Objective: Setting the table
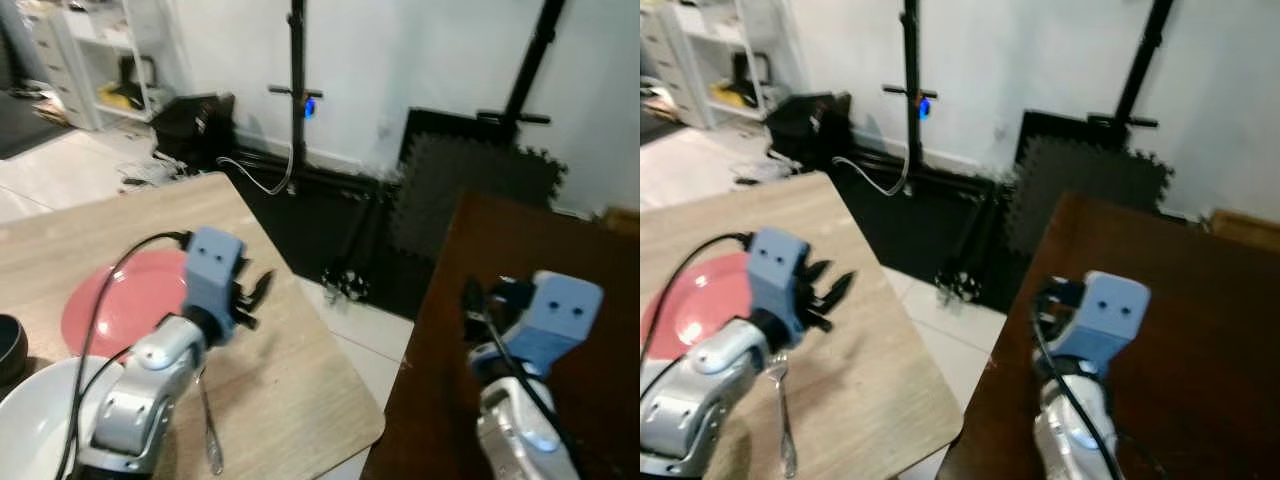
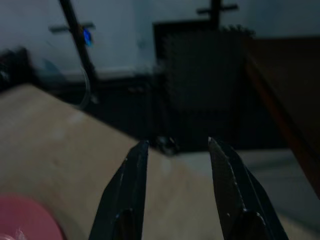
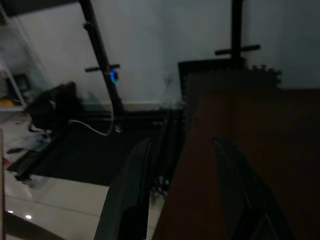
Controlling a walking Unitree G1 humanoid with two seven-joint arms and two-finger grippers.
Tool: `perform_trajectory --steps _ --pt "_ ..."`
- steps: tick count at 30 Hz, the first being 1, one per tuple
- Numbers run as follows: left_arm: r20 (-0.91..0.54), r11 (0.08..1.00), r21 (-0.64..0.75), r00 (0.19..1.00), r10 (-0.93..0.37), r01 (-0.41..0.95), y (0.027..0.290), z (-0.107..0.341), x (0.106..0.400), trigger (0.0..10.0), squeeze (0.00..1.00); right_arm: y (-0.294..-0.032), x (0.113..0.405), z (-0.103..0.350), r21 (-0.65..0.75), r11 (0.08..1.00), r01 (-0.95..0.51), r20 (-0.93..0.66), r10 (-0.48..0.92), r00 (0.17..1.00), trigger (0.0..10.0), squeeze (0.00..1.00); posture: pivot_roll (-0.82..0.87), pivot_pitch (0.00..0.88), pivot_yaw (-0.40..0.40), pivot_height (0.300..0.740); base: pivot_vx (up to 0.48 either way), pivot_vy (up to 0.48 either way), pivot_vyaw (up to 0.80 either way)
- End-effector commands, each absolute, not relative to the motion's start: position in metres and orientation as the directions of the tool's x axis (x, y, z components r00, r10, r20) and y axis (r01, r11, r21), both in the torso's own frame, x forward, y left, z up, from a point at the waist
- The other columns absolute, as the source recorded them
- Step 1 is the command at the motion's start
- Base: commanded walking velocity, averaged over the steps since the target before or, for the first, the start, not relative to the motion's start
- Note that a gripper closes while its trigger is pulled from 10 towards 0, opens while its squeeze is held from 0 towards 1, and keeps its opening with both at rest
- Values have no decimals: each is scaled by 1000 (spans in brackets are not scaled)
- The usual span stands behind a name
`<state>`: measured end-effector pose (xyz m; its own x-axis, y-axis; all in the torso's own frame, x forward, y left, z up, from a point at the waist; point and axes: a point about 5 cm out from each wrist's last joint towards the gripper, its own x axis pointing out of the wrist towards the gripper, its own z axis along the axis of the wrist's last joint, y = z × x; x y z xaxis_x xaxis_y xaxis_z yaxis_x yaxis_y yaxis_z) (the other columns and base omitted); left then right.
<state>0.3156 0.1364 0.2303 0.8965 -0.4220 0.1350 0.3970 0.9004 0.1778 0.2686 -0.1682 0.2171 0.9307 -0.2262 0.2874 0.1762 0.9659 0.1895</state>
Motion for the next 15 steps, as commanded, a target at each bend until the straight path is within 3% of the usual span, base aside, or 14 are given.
perform_trajectory --steps 1,3,15 --pt "110 903 168 902 -417 396 139 223 316 10000 0 -167 267 213 194 964 181 271 -230 935 10000 0 19 69 33 740 0 -326 0" --pt "113 903 166 902 -416 396 139 223 316 10000 0 -167 267 213 194 964 181 270 -230 935 10000 0 20 69 33 740 0 -324 0" --pt "123 905 136 900 -419 403 139 224 314 10000 0 -167 267 212 193 965 179 268 -227 936 10000 0 23 70 29 740 0 0 0"
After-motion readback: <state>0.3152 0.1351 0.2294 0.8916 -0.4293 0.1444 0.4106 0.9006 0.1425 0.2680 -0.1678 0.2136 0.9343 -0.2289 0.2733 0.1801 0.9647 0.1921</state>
